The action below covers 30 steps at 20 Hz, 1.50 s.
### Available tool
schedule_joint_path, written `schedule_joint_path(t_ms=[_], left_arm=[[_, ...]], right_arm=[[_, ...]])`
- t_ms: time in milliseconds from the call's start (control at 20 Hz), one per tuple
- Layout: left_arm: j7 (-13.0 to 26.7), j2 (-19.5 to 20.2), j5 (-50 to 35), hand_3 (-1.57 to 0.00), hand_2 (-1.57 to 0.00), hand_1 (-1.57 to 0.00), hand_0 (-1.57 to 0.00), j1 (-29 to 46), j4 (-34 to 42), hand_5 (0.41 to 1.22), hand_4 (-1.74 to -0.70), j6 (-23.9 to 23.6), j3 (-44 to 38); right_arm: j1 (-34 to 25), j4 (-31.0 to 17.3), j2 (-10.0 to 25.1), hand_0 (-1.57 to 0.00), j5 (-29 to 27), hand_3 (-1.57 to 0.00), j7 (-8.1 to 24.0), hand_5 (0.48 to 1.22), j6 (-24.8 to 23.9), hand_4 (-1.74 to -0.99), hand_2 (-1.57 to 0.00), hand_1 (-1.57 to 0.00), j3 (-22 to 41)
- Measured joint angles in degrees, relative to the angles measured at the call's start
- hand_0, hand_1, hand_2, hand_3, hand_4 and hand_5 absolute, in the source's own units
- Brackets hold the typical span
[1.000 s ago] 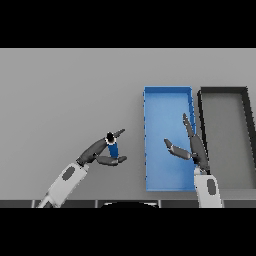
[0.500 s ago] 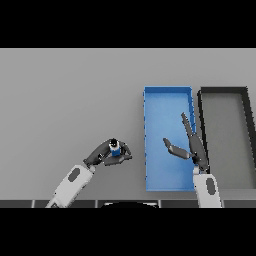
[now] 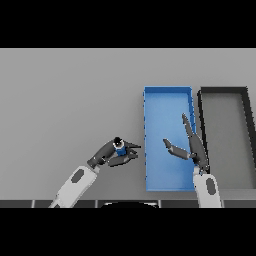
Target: Pick up the blue pipe and place it into the blue bin.
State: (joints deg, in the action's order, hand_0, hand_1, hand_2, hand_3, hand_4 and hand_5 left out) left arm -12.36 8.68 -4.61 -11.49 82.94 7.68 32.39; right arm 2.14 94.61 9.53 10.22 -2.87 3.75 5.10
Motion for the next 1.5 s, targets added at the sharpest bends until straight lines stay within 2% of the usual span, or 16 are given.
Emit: schedule_joint_path(t_ms=[50,150,200,350,400,500,750,900,1000,1050,1100,1150,1250,1300,1400,1500], left_arm=[[-0.16,-0.28,-0.52,-1.54,-1.55,-1.54,-1.54,-0.56,0.52,1.211,-1.48,0.30,-0.56],[0.97,-1.06,-0.01,-1.55,-1.56,-1.55,-1.55,-0.70,2.38,1.215,-1.48,-0.20,-0.45],[2.95,-1.64,0.19,-1.56,-1.56,-1.56,-1.55,-1.91,2.70,1.216,-1.47,-0.32,-0.63],[4.52,-1.76,0.35,-1.56,-1.57,-1.56,-1.56,-3.31,4.70,1.218,-1.47,0.89,-0.89],[5.76,-2.07,0.35,-1.57,-1.57,-1.57,-1.56,-3.68,4.94,1.219,-1.47,1.22,-0.93],[7.77,-2.74,0.38,-1.57,-1.57,-1.57,-1.57,-4.34,5.78,1.220,-1.47,1.69,-0.99],[8.61,-3.42,1.06,-1.57,-1.57,-1.57,-1.57,-4.54,5.18,1.220,-1.47,3.18,-1.93],[7.61,-3.32,1.59,-1.57,-1.57,-1.57,-1.57,-3.17,6.05,1.220,-1.47,4.12,-1.98],[7.59,-3.87,2.59,-1.57,-1.57,-1.57,-1.57,-3.13,5.36,1.221,-1.47,4.21,-2.17],[7.46,-4.14,2.95,-1.57,-1.57,-1.57,-1.57,-2.92,4.99,1.221,-1.47,4.40,-2.22],[6.02,-3.77,3.06,-1.57,-1.57,-1.57,-1.57,-2.07,5.50,1.221,-1.47,4.76,-2.42],[6.55,-4.04,3.09,-1.57,-1.57,-1.57,-1.57,-2.59,5.56,1.221,-1.47,5.00,-2.66],[7.24,-4.35,3.46,-1.57,-1.57,-1.57,-1.57,-2.52,5.69,1.221,-1.47,5.59,-2.71],[7.43,-4.00,3.44,-1.57,-1.57,-1.57,-1.57,-2.21,6.08,1.221,-1.47,5.91,-3.08],[7.45,-4.64,4.59,-1.57,-1.57,-1.57,-1.57,-1.50,5.92,1.221,-1.47,5.99,-2.74],[7.68,-4.79,4.97,-1.57,-1.57,-1.57,-1.57,-1.90,6.37,1.221,-1.47,6.28,-3.30]], right_arm=[[-0.77,-0.64,0.39,0.00,0.01,0.00,0.67,0.551,0.00,-1.144,0.00,0.00,-0.36],[-0.12,-0.43,-0.02,0.00,1.17,0.00,-0.18,0.555,-0.43,-1.138,0.00,0.00,0.46],[-0.36,-0.47,0.09,0.00,0.86,0.00,0.12,0.559,-0.24,-1.135,0.00,0.00,0.26],[0.15,-0.38,0.33,0.00,1.21,0.00,-0.52,0.567,-0.47,-1.126,0.00,0.00,0.17],[-0.61,-1.24,0.58,0.00,1.06,0.00,0.16,0.569,-0.39,-1.124,0.00,0.00,-0.19],[0.10,-1.16,0.56,0.00,0.82,0.00,-0.95,0.574,-0.21,-1.124,0.00,0.00,-0.24],[1.78,2.41,1.11,0.00,1.88,0.00,-0.02,0.578,-0.85,-1.123,0.00,0.00,0.19],[3.66,4.51,1.43,0.00,2.68,0.00,1.66,0.578,-1.33,-1.185,0.00,0.00,0.35],[3.69,5.03,1.24,0.00,3.11,0.00,1.11,0.572,-1.65,-1.194,0.00,-0.01,0.65],[3.81,5.34,1.31,0.00,1.87,0.00,0.59,0.569,-1.16,-1.178,-0.02,-0.02,0.17],[3.33,5.79,1.03,0.00,0.20,0.00,-0.91,0.571,-0.45,-1.166,-0.03,-0.02,-0.09],[2.96,7.76,0.99,0.00,-2.84,0.00,-2.98,0.579,1.07,-1.172,-0.03,-0.02,-0.55],[1.52,10.42,1.99,0.00,-7.49,0.00,-3.55,0.597,4.27,-1.169,-0.02,-0.01,-0.98],[0.94,11.85,3.25,0.00,-9.11,0.00,-3.03,0.592,5.72,-1.163,-0.02,-0.01,-1.21],[-0.61,16.30,6.93,0.00,-12.22,0.00,0.61,0.579,9.64,-1.171,-0.01,0.00,-0.55],[-3.26,19.41,9.52,0.00,-15.87,0.00,5.97,0.554,12.86,-1.185,-0.01,0.00,0.62]])
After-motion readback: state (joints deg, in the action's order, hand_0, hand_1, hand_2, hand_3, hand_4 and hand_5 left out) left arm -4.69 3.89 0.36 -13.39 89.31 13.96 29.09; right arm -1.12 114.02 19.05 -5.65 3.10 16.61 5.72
